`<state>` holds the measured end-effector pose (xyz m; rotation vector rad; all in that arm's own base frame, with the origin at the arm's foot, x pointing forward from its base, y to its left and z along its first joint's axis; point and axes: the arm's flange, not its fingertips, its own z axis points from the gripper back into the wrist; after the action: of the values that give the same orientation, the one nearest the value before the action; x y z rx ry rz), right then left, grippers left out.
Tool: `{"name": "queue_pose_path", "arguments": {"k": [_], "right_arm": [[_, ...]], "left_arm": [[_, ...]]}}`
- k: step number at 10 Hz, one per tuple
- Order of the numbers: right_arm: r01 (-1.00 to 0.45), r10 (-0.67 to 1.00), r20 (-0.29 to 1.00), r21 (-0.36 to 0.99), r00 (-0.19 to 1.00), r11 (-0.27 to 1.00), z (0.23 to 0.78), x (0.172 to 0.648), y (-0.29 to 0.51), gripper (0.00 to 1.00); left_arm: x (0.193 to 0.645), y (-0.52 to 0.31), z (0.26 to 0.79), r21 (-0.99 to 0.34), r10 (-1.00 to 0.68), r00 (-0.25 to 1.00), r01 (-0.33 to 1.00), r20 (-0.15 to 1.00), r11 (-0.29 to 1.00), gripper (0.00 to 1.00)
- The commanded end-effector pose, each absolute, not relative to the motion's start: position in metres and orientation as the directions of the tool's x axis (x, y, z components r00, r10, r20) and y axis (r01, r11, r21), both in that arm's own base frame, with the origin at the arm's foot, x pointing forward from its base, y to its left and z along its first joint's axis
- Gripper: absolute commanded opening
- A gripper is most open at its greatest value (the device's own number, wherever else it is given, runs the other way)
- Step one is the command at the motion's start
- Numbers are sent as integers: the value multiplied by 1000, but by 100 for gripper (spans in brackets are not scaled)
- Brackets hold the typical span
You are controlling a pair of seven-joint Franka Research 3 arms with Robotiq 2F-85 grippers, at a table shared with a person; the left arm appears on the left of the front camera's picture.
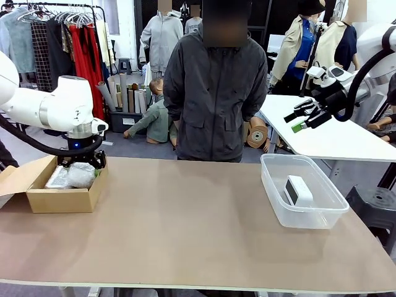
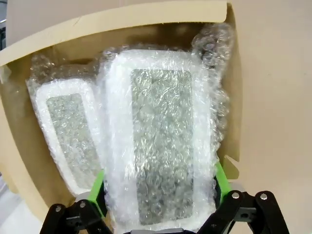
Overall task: Separate and place wrapped and unwrapped clocks.
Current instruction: If the picked Digital clock is wrapped, place it in the Package Box ; if not, place it in the Organizing box.
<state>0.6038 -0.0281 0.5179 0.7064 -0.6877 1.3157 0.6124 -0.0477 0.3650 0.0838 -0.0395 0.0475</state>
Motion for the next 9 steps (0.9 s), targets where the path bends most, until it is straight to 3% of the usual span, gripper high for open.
{"name": "queue_pose_path", "arguments": {"k": [1, 9], "right_arm": [[-991, 608, 784, 58, 122, 124, 519, 603, -26, 100], [-991, 608, 784, 58, 122, 124, 519, 603, -26, 100]], "left_arm": [[606, -45, 374, 76, 56, 996, -61, 73, 995, 100], [580, -70, 410, 73, 31, 991, -41, 132, 996, 100]]}}
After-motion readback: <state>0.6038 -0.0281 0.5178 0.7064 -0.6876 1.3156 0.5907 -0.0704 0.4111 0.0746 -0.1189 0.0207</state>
